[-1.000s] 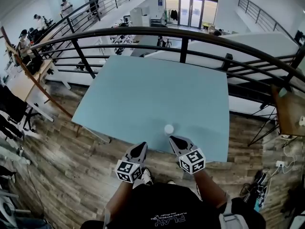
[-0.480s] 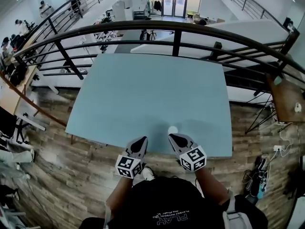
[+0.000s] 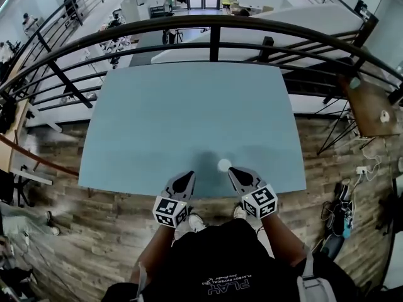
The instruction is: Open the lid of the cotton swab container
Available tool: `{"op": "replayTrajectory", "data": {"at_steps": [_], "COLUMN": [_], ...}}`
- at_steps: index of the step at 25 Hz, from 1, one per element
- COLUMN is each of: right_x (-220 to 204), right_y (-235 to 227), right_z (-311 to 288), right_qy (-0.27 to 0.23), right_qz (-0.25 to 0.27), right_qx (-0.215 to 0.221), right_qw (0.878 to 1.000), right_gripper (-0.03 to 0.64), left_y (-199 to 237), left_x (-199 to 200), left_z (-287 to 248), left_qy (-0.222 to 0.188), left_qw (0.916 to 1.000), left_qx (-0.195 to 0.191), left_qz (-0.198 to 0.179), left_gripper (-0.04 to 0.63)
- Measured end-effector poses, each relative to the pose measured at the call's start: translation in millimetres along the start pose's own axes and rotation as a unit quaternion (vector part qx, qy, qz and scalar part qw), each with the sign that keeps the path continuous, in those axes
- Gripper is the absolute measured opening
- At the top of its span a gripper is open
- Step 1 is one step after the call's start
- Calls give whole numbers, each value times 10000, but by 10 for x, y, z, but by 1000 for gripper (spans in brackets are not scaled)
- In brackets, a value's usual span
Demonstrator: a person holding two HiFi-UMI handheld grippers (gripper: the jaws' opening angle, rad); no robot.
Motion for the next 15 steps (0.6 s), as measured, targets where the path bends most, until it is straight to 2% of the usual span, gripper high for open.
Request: {"op": "replayTrajectory", "data": {"at_steps": [3,8,15], "right_x": [-65,-182,-335], "right_y": [-113,-234,-413], "right_z": [19,9,57], "right_qy": [84,247,376], "right_qz": [-69,-53,77], "right_qx": [-21,57,196], "right_qw": [9999,9997,9991], "right_gripper": [17,18,18], "left_y": [-52,-147,-339], "left_x": [-45,-53,-235], "left_z": [-104,-189,-226], "left_qy": [50,-193,38], "left_qw": [9999,9989,9976], "left_qx": [78,310,609], "left_qz": [41,300,318], "left_gripper": [5,5,5]}}
Point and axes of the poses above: the fingertips, and each gripper's own axes: z backward along the fingers, y to its left, x out of its top, the point moved 6 cm from there along z, backward along the fingers, and after that the axes turned 4 degrees about -z, right-handed, at the moved point
